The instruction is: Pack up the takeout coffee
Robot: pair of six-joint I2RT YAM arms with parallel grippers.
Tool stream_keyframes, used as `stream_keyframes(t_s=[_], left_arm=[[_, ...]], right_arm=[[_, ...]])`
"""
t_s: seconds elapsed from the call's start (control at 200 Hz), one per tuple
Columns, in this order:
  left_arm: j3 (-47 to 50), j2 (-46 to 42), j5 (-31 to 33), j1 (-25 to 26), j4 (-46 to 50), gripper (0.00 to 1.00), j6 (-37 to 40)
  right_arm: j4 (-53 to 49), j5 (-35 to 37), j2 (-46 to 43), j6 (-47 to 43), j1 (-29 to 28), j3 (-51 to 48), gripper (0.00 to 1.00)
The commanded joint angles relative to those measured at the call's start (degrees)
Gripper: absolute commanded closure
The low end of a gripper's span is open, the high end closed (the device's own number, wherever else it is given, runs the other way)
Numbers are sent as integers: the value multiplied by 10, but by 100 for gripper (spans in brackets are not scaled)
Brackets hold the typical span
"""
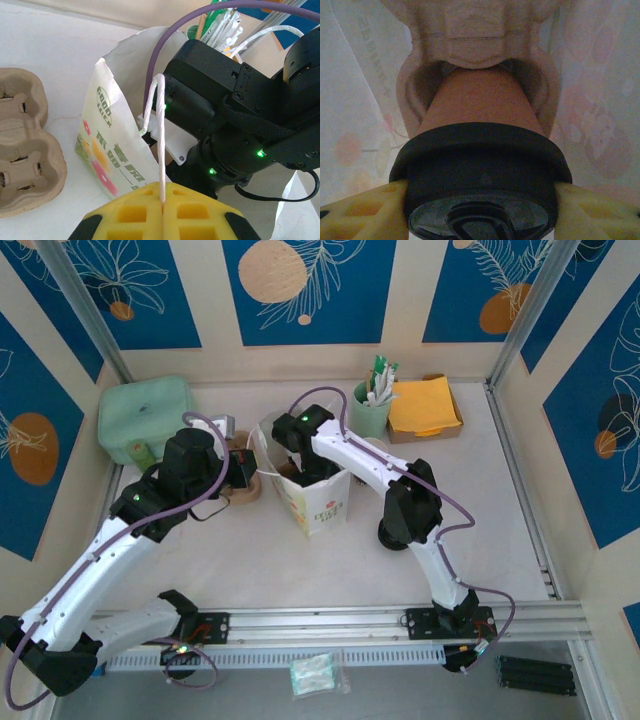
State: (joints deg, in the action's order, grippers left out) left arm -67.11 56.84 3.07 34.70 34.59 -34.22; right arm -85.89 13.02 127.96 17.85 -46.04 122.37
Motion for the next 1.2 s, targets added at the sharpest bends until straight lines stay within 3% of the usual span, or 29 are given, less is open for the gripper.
stream_keyframes(t_s=[0.0,0.495,1.195], left_arm=[[-2,1,10,-4,4,100,2],[-2,2,11,-4,4,100,-1],[-2,1,11,-4,4,98,-1]], right_arm=[[15,5,37,7,7,-33,38],[26,11,33,9,7,-38,34],[16,22,15,11,-1,-8,17]])
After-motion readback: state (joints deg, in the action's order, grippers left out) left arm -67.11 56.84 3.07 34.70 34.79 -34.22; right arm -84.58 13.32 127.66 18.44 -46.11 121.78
